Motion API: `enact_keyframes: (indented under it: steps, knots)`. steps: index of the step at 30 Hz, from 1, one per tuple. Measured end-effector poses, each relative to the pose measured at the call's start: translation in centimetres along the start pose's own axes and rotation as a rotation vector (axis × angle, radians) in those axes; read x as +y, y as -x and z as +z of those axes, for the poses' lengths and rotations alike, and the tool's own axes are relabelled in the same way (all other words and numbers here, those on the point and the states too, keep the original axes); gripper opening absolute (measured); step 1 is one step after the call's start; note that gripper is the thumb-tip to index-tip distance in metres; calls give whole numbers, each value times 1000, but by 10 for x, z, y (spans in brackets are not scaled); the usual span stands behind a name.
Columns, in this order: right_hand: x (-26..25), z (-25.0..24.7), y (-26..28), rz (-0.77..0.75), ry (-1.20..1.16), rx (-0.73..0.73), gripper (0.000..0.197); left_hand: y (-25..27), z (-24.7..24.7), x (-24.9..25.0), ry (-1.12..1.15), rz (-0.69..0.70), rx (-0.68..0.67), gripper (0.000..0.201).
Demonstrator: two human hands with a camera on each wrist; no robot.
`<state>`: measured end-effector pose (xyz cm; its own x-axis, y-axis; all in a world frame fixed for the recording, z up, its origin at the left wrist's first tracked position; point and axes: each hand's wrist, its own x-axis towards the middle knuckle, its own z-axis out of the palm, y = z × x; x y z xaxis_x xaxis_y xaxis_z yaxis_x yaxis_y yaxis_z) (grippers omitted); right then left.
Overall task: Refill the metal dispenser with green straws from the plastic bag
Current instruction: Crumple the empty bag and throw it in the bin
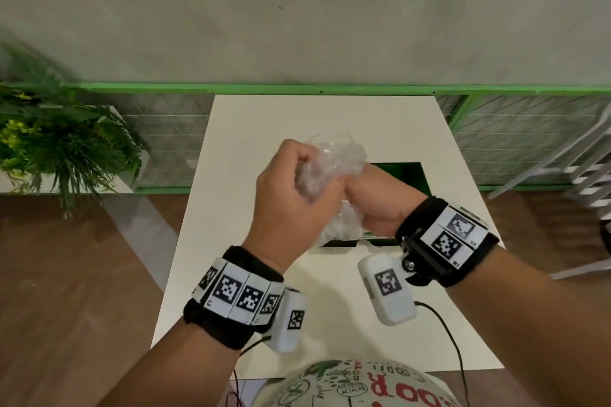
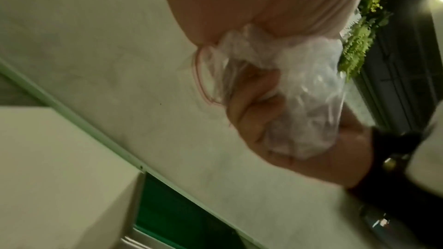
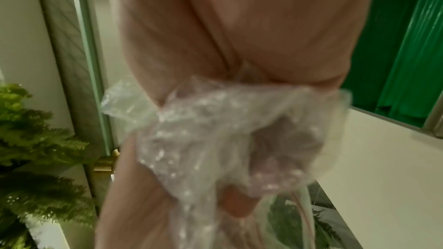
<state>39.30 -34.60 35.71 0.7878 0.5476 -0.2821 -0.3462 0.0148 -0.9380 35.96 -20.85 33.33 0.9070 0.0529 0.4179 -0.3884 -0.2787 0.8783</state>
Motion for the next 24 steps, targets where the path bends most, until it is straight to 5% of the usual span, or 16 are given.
enact_keyframes:
  steps: [5,11,16,20,24]
  knots:
    - [-2,-7,3,71,-477,27,44,-12,-18,-21,-189,265,305,26]
    - [-10,6,-3,-13,-443,148,29,-15,-2,-1,-456,539,-76,35]
    - [-2,1,5,149,-570,151,39,-9,0,2,-424,718,-71,50]
    - [-9,9,2,92,-370,137,32,-7,5,-6,-320,658,98,20]
    - [-13,2,8,81,-393,243,17,-15,4,-11,-491,600,159,47]
